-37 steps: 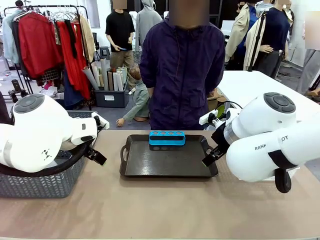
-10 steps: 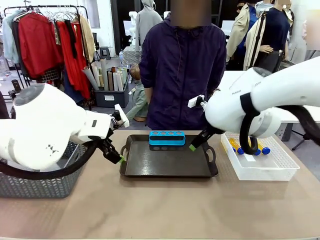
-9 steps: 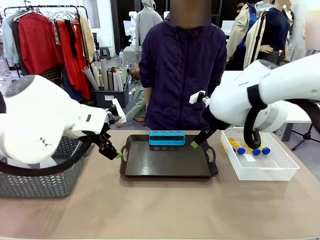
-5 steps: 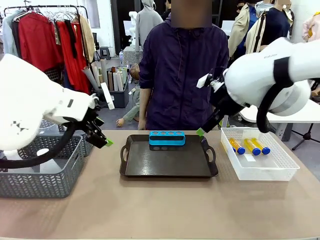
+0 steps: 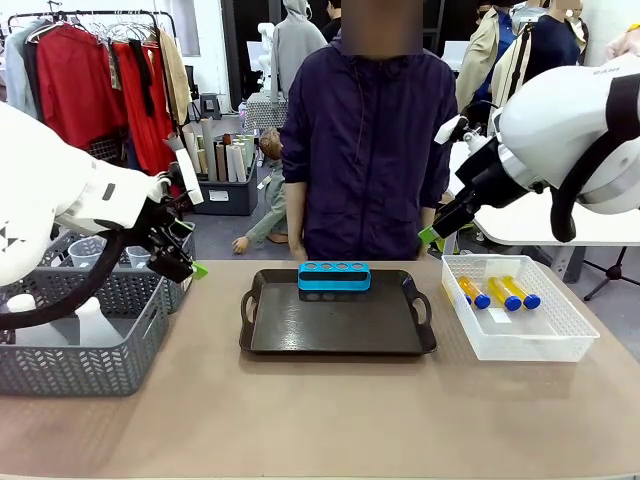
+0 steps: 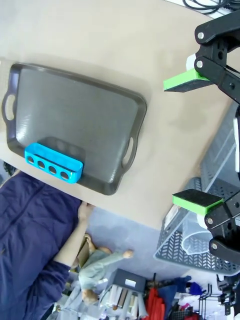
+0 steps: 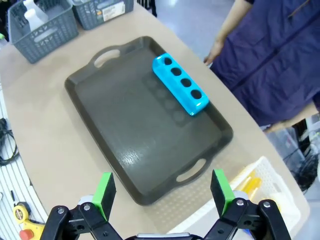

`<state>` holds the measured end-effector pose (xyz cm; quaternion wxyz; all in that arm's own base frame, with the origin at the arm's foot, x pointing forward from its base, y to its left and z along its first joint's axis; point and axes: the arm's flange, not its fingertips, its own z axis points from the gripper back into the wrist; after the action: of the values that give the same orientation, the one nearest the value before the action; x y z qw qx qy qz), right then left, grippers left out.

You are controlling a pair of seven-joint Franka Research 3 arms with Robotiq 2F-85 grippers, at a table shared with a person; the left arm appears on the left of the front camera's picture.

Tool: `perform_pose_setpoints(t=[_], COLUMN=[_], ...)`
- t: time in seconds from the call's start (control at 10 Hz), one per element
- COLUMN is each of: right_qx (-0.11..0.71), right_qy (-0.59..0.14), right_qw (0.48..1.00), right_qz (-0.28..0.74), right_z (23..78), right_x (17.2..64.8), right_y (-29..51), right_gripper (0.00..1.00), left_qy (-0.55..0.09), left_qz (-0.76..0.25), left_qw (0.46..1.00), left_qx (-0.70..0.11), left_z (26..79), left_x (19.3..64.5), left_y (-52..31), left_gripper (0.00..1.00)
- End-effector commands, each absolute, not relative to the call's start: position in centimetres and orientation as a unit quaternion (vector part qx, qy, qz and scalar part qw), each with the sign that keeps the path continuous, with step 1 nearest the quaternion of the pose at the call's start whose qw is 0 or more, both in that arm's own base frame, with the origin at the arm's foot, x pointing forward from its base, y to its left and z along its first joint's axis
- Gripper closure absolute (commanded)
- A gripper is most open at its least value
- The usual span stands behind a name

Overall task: Prepare the laboratory tools.
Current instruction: Pick up one Large Measuring Cup and place it on the Handle tray.

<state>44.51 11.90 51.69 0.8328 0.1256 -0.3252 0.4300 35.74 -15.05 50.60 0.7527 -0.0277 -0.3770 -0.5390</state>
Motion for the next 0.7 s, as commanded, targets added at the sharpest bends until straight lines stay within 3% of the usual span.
perform_pose_setpoints(t=[0.0,0.6], right_qx=[0.124,0.124], right_qy=[-0.316,-0.316], right_qw=[0.835,0.835], right_qz=[0.433,0.433], right_z=[51.53,51.53], right_x=[44.3,44.3], right_y=[12.78,12.78], right_gripper=[0.0,0.0], left_qy=[-0.375,-0.375], left_qz=[-0.535,-0.535], left_qw=[0.756,0.756], left_qx=[-0.031,-0.031], left_z=[50.51,50.51], left_x=[35.57,35.57], left_y=[-15.57,-15.57], left_gripper=[0.0,0.0])
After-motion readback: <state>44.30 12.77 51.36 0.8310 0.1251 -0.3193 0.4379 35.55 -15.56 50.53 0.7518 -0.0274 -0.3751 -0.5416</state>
